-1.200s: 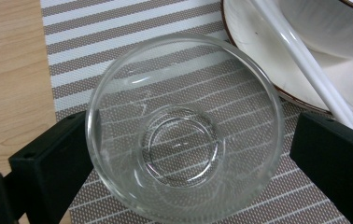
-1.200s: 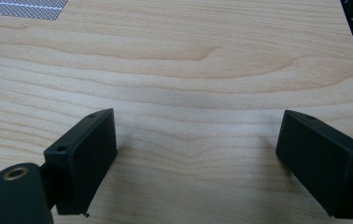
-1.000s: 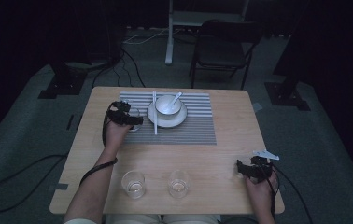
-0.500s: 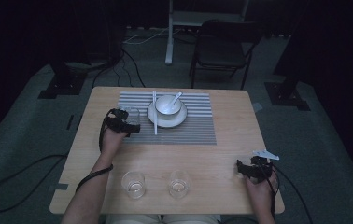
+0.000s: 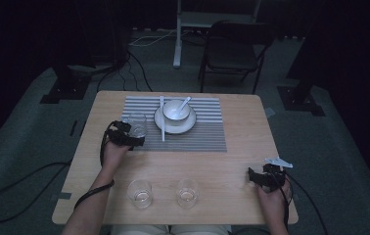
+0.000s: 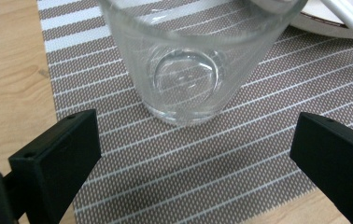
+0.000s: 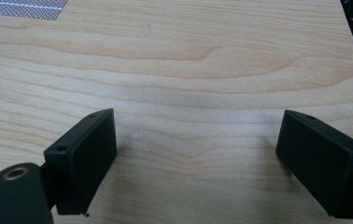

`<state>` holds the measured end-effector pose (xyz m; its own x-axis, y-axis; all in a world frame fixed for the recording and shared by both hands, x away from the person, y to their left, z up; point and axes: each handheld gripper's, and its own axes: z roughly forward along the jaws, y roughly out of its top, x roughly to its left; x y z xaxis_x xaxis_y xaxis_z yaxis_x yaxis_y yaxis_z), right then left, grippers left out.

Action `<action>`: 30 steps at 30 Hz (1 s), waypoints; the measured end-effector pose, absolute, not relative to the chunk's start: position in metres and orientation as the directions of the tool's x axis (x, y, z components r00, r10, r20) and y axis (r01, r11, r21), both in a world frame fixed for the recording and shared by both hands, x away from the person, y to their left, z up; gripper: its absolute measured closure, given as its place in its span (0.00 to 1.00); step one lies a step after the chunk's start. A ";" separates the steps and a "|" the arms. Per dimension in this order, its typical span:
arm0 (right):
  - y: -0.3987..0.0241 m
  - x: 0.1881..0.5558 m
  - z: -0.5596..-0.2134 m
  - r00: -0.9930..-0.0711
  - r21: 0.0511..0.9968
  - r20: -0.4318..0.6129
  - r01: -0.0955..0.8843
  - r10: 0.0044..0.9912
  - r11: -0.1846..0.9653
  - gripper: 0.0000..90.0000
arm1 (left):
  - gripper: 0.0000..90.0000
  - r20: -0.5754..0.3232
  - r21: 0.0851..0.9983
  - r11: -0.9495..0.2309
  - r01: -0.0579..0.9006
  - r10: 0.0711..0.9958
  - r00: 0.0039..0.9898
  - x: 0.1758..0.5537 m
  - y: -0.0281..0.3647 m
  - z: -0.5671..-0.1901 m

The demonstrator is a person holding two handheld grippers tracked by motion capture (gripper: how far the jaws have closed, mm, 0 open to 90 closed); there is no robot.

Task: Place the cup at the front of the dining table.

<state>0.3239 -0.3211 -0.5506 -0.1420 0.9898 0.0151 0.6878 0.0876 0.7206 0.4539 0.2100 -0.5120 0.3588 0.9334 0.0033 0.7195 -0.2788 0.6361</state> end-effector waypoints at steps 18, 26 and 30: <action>-0.321 0.324 -0.551 -0.142 0.721 0.015 0.688 0.990 0.088 0.13 | 0.02 0.029 0.628 -0.299 0.718 0.932 0.362 0.430 0.233 -0.517; -0.321 0.324 -0.551 -0.142 0.721 0.015 0.688 0.990 0.088 0.13 | 0.02 0.008 0.632 -0.293 0.717 0.928 0.372 0.416 0.243 -0.515; -0.321 0.324 -0.551 -0.142 0.721 0.015 0.688 0.990 0.088 0.13 | 0.02 0.015 0.642 -0.295 0.707 0.928 0.373 0.408 0.249 -0.513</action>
<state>0.3239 -0.3210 -0.5507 -0.1420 0.9898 0.0150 0.6877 0.0877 0.7206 0.4081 0.2488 -0.5128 0.3733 0.9276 0.0153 0.7073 -0.2953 0.6423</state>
